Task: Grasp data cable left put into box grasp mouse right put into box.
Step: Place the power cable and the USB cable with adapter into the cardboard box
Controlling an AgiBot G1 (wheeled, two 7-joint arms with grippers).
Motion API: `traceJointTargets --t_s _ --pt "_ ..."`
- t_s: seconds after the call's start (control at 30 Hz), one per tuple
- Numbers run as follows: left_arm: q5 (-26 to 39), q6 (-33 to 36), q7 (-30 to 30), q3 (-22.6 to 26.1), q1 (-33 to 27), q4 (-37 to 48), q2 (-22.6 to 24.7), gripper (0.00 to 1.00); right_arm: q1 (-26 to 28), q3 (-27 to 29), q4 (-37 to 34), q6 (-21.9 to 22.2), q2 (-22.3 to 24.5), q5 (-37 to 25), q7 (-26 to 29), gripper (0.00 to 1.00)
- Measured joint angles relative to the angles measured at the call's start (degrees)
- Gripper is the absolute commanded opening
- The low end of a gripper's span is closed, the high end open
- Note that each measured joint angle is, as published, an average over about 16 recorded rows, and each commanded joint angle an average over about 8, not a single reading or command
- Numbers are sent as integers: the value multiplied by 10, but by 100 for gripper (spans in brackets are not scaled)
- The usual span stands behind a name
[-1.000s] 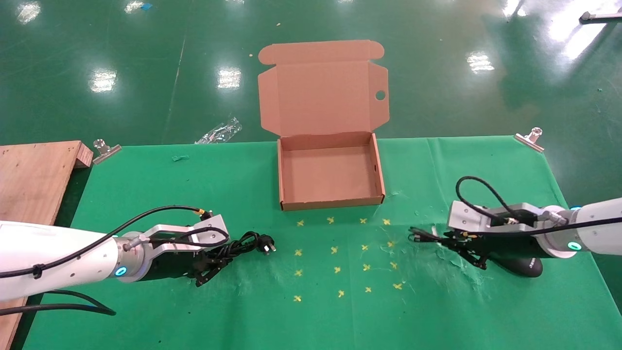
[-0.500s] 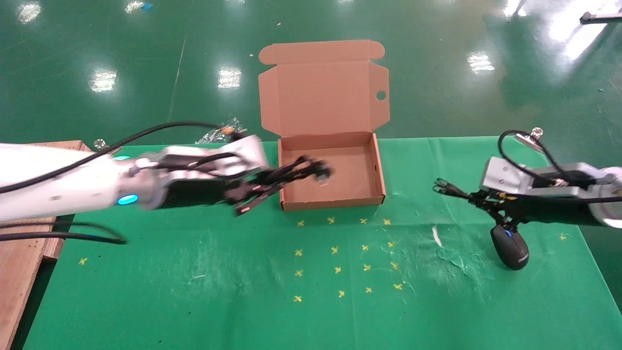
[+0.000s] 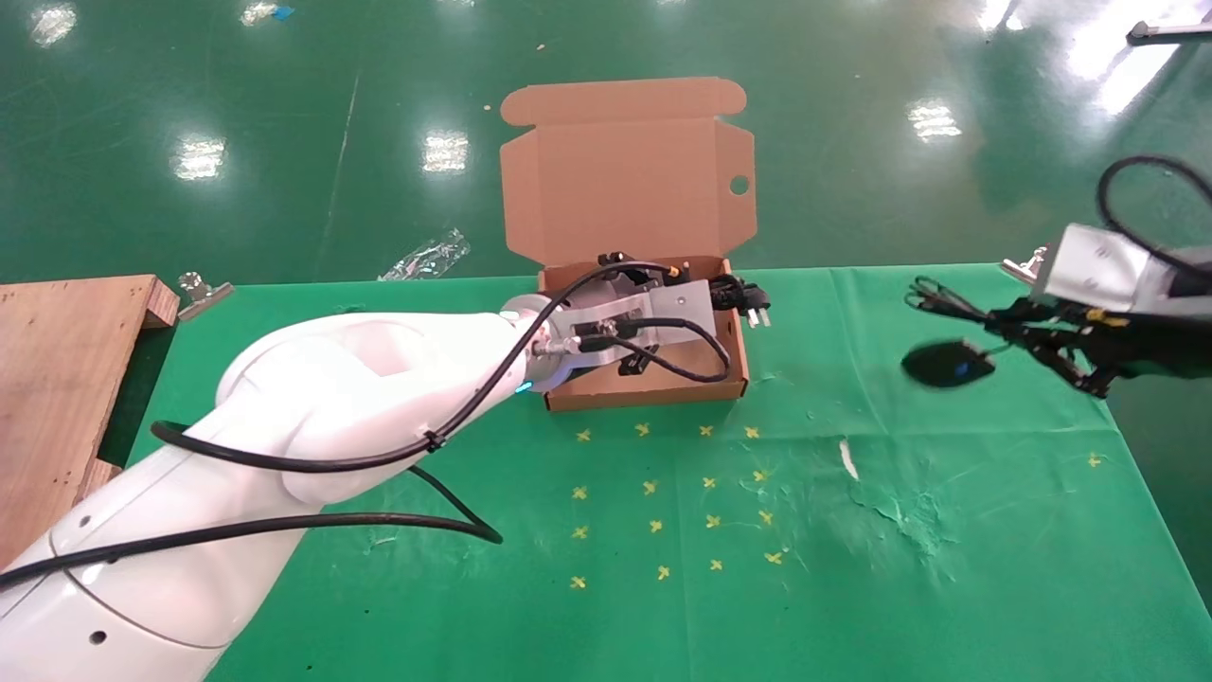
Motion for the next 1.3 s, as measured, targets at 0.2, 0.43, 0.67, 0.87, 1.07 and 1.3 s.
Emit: traceJointTargets --t_s 0.2,0.43,0.67,0.87,1.07,1.3 --pt "25 -19 -36 31 -6 7 4 100 25 12 0 -8 2 22 -17 0" --pt "18 -20 -74 29 -17 -6 -34 100 42 11 -5 -1 -34 37 -42 0" --pt "-2 -4 -115 -5 -25 -39 -112 100 53 -5 -39 22 -111 42 -83 0" --pt "-16 10 -138 -31 -28 -65 -165 100 61 -24 -124 51 -201 49 -149 0" --pt "-18 14 -143 -36 -29 -71 -175 100 70 -36 -257 80 -287 64 -235 0" --pt "-18 15 -143 -36 -29 -71 -177 100 80 -38 -403 103 -351 86 -323 57"
